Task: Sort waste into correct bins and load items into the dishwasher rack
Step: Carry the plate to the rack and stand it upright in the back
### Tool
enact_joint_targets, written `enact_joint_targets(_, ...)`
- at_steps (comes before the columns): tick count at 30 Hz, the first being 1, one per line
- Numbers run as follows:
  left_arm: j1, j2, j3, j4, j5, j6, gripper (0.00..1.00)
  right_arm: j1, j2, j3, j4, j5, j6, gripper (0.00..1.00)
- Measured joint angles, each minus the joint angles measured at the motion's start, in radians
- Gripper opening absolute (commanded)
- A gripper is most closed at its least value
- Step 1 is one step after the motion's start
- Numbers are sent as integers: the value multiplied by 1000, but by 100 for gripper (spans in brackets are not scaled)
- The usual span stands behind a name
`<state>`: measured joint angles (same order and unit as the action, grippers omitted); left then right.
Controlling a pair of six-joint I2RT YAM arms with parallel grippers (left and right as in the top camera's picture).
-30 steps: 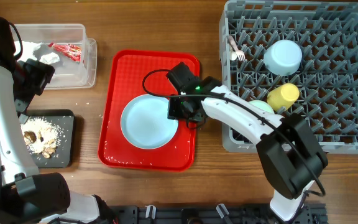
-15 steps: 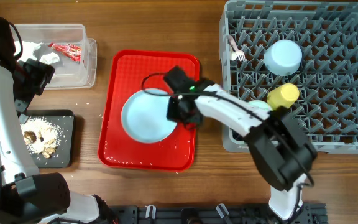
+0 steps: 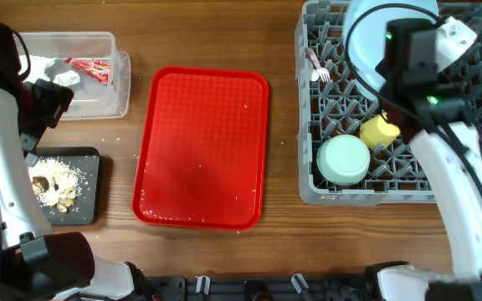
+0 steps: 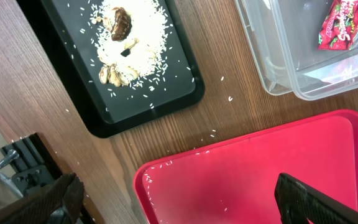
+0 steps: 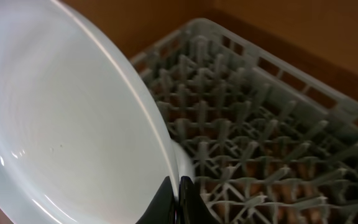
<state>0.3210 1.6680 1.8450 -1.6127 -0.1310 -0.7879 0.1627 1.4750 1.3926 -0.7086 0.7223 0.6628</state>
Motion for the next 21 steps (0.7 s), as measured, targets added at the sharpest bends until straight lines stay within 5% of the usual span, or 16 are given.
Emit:
enact_joint_targets(6,0,0,0,1,0,0,100,10,277,-1,132,132,-136,4)
enact_joint_targets(11,0,0,0,0,0,0,100,51,291,-1,172,143,-179,6)
enact_joint_targets(14,0,0,0,0,0,0,100,76,291,-1,172,147,-194,42)
enact_joint_targets(15,0,0,0,0,0,0,100,89,291,-1,174,148,-199,66)
enact_joint_targets(17,0,0,0,0,0,0,100,135,287,-1,175,145,-215,100)
enact_joint_targets(21,0,0,0,0,0,0,100,192,72,0,117,-103,-249,100)
